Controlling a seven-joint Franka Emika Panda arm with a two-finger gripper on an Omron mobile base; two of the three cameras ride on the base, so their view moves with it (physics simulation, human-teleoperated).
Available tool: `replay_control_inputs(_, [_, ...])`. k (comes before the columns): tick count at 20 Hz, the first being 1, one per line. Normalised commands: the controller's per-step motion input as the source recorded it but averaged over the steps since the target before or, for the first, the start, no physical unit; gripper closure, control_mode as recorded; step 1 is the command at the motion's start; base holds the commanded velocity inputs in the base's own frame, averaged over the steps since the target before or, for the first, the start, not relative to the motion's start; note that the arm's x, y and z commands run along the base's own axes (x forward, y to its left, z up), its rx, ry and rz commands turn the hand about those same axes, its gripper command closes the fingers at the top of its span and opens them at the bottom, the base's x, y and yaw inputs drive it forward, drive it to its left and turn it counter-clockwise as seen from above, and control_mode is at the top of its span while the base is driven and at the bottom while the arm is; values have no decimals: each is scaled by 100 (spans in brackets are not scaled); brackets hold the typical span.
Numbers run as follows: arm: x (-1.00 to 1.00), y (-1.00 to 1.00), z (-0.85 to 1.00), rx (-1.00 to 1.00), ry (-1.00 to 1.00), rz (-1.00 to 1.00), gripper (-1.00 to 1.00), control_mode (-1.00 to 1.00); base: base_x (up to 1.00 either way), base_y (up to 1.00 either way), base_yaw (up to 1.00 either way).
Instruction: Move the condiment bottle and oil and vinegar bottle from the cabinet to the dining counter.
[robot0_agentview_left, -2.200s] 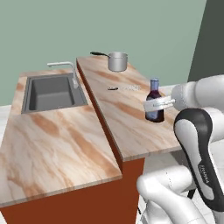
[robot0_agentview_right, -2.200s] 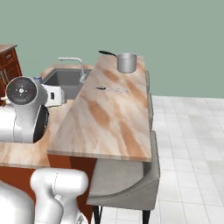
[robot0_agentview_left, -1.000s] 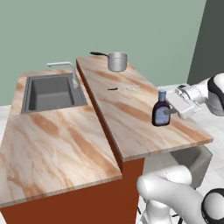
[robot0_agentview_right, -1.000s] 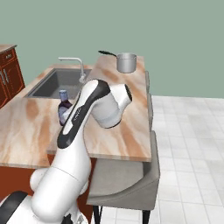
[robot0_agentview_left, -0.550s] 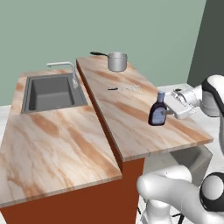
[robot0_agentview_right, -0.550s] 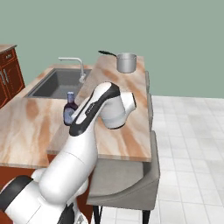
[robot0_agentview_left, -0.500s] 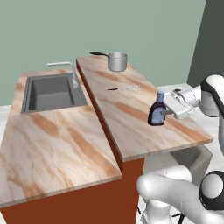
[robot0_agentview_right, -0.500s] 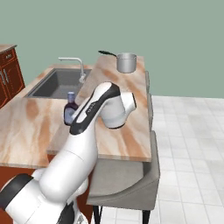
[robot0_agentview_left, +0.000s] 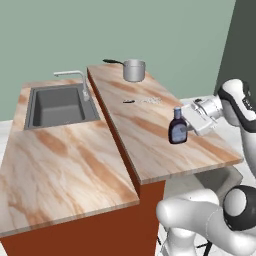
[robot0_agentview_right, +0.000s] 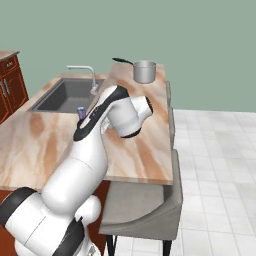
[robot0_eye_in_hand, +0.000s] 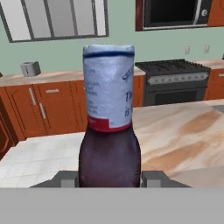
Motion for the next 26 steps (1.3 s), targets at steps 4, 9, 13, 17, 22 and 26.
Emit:
replay_control_inputs(4, [14, 2, -29, 0, -4, 0, 100, -100, 0, 0, 0])
replay_control_inputs(9, [26, 0, -22, 8, -2, 0, 100, -100, 0, 0, 0])
replay_control_inputs(13, [25, 5, -21, 1, -24, 0, 100, -100, 0, 0, 0])
replay_control_inputs(17, [31, 0, -11, 0, -8, 0, 100, -100, 0, 0, 0])
replay_control_inputs(22, [38, 0, -14, 0, 0, 0, 100, -100, 0, 0, 0])
replay_control_inputs(26, [40, 0, -15, 0, 2, 0, 100, -100, 0, 0, 0])
